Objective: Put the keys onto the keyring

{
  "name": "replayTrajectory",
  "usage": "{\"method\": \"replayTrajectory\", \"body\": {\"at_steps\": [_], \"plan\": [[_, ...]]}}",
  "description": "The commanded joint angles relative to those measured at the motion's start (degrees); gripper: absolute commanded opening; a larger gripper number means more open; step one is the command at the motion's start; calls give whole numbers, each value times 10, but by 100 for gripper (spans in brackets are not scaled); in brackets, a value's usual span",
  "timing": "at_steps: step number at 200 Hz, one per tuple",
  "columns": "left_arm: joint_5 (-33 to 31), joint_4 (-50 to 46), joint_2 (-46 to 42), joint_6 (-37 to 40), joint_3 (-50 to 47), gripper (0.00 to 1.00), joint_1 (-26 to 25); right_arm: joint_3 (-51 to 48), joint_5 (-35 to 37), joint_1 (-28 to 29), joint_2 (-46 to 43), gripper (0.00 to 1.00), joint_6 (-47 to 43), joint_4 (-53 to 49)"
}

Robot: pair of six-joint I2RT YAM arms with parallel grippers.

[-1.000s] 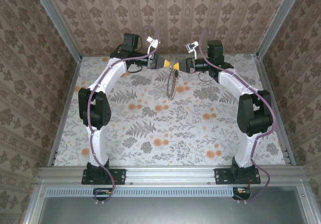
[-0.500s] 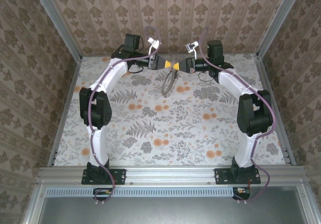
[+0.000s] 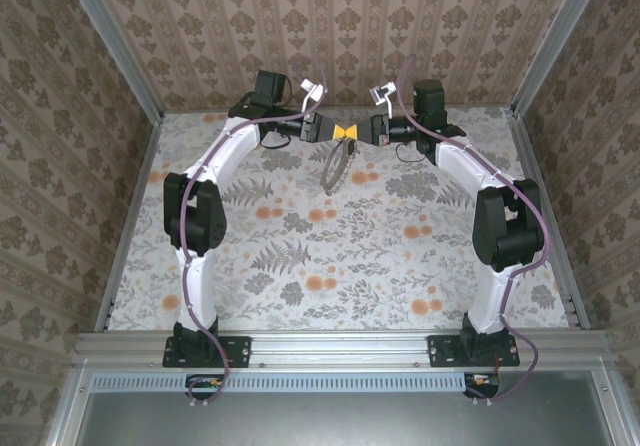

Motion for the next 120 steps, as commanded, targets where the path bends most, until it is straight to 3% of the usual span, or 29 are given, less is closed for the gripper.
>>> {"method": "replayTrajectory", "body": {"at_steps": [1, 38, 99, 120], "plan": [[7, 6, 2, 12, 19, 29, -4, 18, -15, 1, -11, 0, -11, 3], [8, 17, -2, 5, 18, 28, -4, 17, -15, 1, -11, 0, -14, 0], [18, 35, -3, -6, 14, 0, -5, 19, -15, 1, -10, 0, -12, 3], [22, 51, -4, -19, 9, 0, -6, 20, -11, 1, -11, 0, -7, 5]]}}
